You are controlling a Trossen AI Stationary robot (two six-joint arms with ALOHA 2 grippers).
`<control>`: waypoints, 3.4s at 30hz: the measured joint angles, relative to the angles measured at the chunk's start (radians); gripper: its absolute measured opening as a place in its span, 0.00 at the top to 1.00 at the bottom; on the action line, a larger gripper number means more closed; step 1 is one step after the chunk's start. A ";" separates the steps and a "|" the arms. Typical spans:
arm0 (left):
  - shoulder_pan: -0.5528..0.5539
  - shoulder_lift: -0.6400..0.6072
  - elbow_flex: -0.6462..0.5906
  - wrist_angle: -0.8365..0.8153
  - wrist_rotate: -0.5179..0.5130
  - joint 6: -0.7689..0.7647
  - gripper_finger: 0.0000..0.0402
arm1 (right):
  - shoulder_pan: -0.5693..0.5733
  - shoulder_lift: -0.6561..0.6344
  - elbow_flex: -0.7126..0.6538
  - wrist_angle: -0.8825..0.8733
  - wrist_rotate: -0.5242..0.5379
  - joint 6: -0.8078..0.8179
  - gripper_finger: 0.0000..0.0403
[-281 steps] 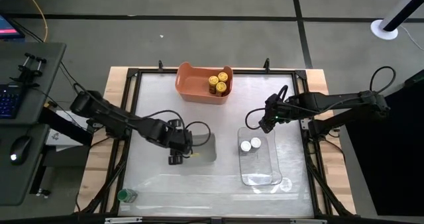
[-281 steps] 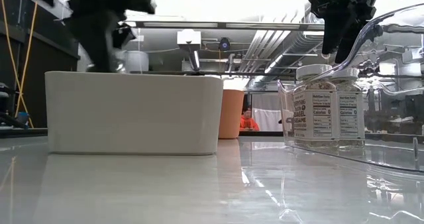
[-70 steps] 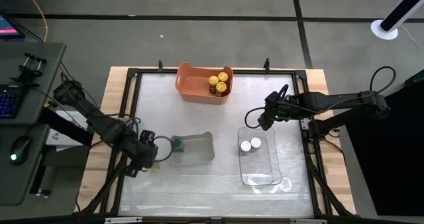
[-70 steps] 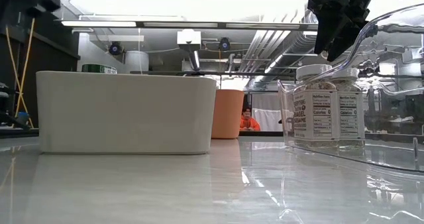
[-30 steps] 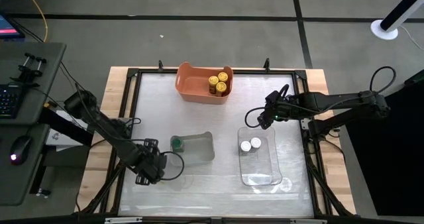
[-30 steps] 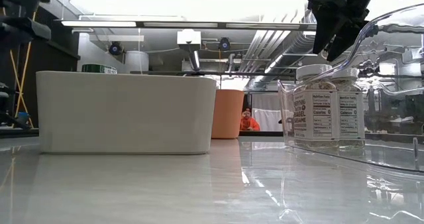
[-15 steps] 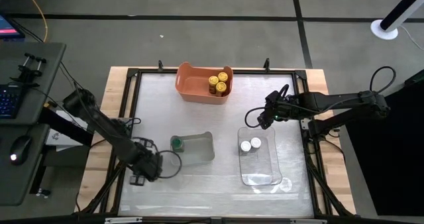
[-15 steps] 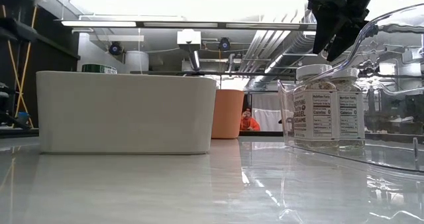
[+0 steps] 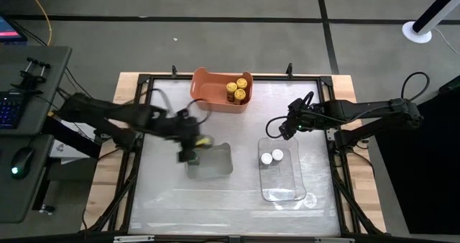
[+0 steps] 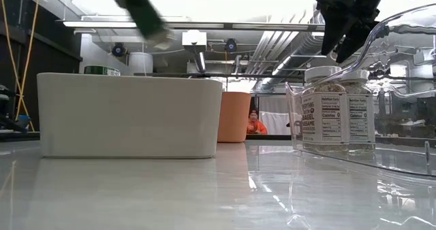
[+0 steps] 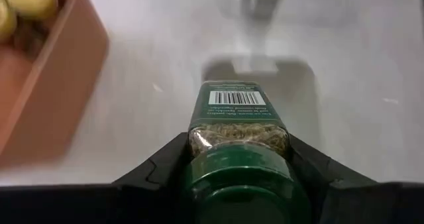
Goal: Sort spices by type
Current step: Put the green seasoning bottle into the gray bin, then adjust the green seasoning bottle in the gray bin
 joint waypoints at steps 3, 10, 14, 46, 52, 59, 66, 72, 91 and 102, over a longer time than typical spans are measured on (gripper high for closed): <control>0.074 0.124 0.019 0.110 0.024 0.071 0.59 | 0.000 0.000 0.000 0.006 0.000 0.010 0.34; 0.101 0.396 0.139 -0.036 0.117 0.048 0.59 | 0.000 0.000 0.000 0.006 0.000 0.027 0.34; 0.084 0.452 0.190 -0.149 0.114 0.047 0.59 | 0.000 0.000 0.000 0.006 0.000 0.026 0.34; 0.058 0.559 0.209 -0.274 0.179 0.067 0.32 | 0.000 0.000 0.000 0.003 0.026 0.018 0.34; 0.139 0.482 0.268 -0.329 0.138 0.133 0.31 | 0.000 0.000 0.000 -0.010 0.026 -0.008 0.34; 0.298 0.183 0.231 -0.208 -0.047 0.073 0.34 | -0.006 -0.002 0.000 -0.058 0.030 -0.008 0.34; 0.319 -0.228 -0.150 0.288 -0.125 0.001 0.48 | -0.040 -0.002 0.000 -0.049 0.017 -0.008 0.34; 0.269 -0.470 -0.537 0.608 -0.130 -0.162 0.69 | -0.077 -0.002 0.000 -0.035 -0.028 -0.018 0.36; 0.265 -0.271 -0.481 0.749 0.149 -0.017 1.00 | -0.150 0.000 0.000 0.182 -0.108 0.025 0.96; 0.220 0.510 0.233 0.116 0.276 0.065 1.00 | -0.169 0.000 0.000 0.036 -0.095 -0.009 0.99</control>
